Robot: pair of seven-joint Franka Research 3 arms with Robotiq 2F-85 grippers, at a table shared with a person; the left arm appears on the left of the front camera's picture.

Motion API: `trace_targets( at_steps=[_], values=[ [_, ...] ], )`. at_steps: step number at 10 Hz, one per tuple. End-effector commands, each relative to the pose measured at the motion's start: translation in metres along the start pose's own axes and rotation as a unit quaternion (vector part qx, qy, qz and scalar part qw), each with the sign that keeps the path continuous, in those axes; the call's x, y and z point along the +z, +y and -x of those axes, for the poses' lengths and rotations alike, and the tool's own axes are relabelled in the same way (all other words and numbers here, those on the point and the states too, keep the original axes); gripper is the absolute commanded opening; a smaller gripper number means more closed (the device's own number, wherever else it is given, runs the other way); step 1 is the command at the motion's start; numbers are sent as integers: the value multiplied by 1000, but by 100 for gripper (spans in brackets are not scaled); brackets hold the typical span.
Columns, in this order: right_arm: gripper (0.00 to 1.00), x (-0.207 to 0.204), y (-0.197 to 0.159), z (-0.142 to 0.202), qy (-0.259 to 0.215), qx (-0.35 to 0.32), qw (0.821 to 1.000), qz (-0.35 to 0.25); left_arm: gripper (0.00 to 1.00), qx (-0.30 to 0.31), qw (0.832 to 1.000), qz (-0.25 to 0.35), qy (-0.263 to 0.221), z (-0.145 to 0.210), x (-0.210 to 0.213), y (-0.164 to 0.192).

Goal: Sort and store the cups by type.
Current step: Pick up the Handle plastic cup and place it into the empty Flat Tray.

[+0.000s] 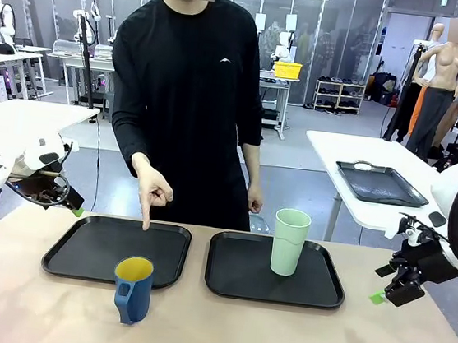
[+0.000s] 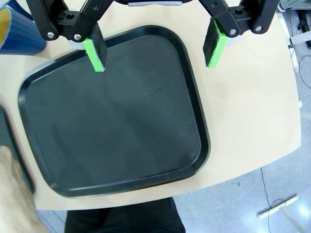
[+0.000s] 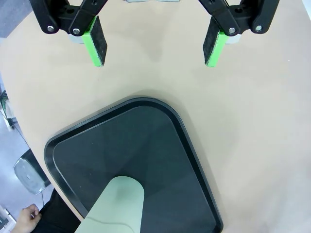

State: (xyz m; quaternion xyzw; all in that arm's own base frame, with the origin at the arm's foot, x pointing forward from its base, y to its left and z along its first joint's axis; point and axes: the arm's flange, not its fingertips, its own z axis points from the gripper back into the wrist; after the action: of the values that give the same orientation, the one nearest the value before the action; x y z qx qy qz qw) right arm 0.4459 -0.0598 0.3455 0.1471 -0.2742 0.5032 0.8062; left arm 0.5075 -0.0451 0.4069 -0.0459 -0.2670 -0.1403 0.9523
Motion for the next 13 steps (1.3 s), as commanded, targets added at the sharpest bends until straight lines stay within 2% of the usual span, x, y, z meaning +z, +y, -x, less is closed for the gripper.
trace_targets(
  at_steps=[1,2,4,6,7,9,11,13],
  values=[
    [100,-2,-1,1,-4,2,1000,0,100,0,1000,0,-2,-1,1,0],
    [100,-2,-1,1,-4,2,1000,0,100,0,1000,0,0,0,0,0],
    [100,-2,-1,1,-4,2,1000,0,100,-60,998,4,-18,-5,15,15],
    [100,-2,-1,1,-4,2,1000,0,100,-189,982,8,-26,-2,25,21],
    [100,-2,-1,1,-4,2,1000,0,100,-274,961,35,-11,2,32,21],
    [100,-2,-1,1,-4,2,1000,0,100,-440,892,93,46,8,41,17],
    [100,-2,-1,1,-4,2,1000,0,100,-580,793,145,114,17,45,11],
    [100,-2,-1,1,-4,2,1000,0,100,-628,751,130,160,18,41,3]
  ],
)
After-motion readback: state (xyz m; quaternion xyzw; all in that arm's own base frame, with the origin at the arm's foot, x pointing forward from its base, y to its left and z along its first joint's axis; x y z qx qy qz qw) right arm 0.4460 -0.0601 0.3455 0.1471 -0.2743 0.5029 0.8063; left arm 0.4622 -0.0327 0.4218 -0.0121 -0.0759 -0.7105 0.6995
